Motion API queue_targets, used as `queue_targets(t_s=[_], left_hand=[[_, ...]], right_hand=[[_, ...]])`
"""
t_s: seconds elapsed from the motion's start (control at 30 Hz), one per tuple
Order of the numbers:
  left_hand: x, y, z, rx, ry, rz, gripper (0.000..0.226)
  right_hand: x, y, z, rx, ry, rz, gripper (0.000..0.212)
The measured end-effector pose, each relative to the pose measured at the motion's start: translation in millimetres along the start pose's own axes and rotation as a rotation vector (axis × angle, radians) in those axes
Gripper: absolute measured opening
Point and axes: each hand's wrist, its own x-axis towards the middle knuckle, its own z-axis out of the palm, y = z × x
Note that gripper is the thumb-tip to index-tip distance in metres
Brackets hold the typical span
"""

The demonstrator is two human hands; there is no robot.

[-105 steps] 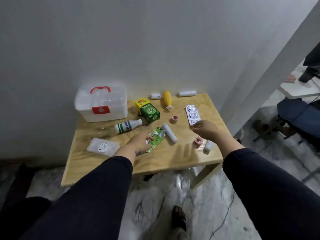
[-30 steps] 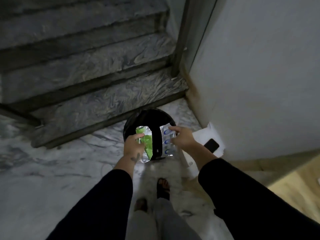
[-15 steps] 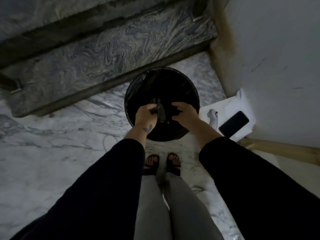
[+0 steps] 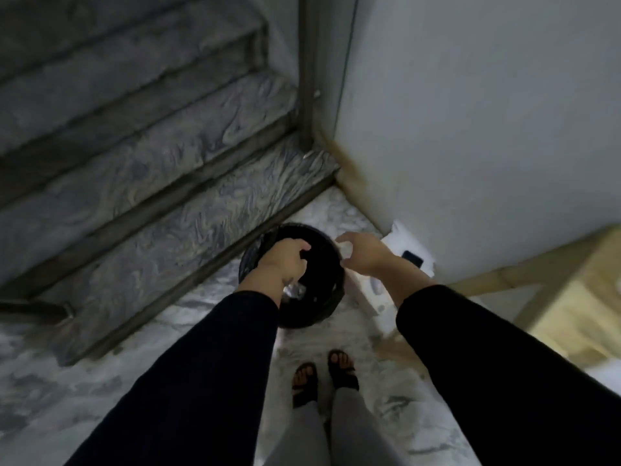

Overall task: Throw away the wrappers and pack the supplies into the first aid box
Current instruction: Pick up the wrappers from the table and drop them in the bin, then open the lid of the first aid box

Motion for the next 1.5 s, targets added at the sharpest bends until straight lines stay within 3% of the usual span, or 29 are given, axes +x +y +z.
queue_targets(t_s=[0.3,0.7,1.0,1.13,1.33,1.5], left_hand=[[-31,178,-17,0.204,-0.051,0.326,0.039],[-87,371,94,0.477,-0.123,0.95,0.058],[-87,433,157,0.647,-0.014,1.217,0.064],[-69,445,177,0.699,0.05,1.22,0.073],[-54,434,201,0.709,0.187,1.259,0.079],[-54,436,199,0.698,0.197,1.277,0.078]], right_hand=[[-138,64,-88,0.149,0.337,0.246,0.053],[-300,211,-105,0.26,0.842,0.625,0.048],[-321,293,-90,0.019,0.873,0.705,0.062],[-302,317,-87,-0.147,0.87,0.627,0.066],[-276,337,-67,-0.294,0.946,0.656,0.079],[-274,339,-63,-0.335,1.004,0.638,0.078]])
